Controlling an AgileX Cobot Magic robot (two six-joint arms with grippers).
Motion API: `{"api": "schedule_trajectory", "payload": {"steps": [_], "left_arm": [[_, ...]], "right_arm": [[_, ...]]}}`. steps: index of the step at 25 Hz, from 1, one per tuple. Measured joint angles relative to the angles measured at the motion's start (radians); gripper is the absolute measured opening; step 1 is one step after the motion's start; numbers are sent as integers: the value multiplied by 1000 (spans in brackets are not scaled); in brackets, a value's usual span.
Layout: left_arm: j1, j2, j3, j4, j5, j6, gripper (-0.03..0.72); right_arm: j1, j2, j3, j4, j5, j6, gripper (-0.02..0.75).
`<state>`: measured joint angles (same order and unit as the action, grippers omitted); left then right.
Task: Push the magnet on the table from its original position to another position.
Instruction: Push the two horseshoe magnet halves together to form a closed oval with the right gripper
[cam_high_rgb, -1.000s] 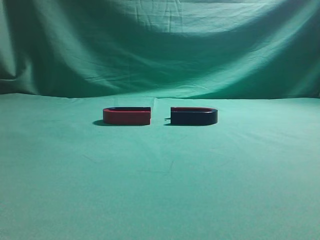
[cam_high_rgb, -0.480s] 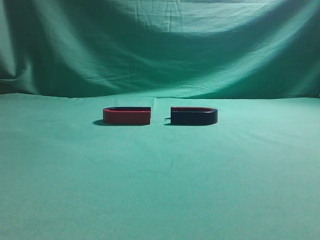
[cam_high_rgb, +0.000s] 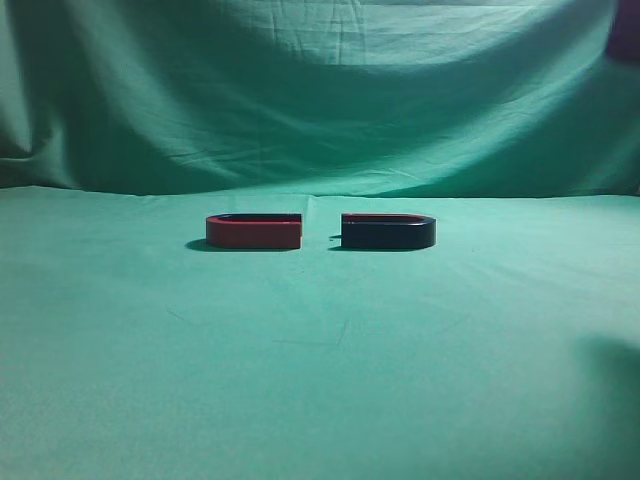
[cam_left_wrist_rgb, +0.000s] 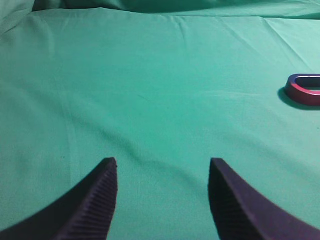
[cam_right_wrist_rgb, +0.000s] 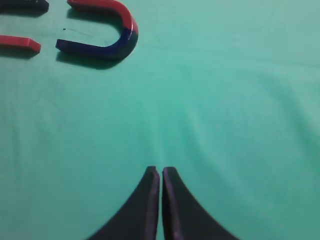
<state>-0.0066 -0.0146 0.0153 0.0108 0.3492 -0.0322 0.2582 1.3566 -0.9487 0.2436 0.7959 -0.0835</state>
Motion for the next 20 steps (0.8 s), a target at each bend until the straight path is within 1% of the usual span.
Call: {"api": "schedule_trajectory", "payload": {"steps": [5,12,16,20], "left_arm": [[0,0,0,0,0,0,372],[0,0,0,0,0,0,372],[0,0,0,0,0,0,372],[0,0,0,0,0,0,372]], "right_arm": [[41,214,-150,-14,27,22,0],[94,480,-367,-84,86,95,0],[104,587,-479,-91,101,119,0],[104,667,-555,-108,120,135,0]]}}
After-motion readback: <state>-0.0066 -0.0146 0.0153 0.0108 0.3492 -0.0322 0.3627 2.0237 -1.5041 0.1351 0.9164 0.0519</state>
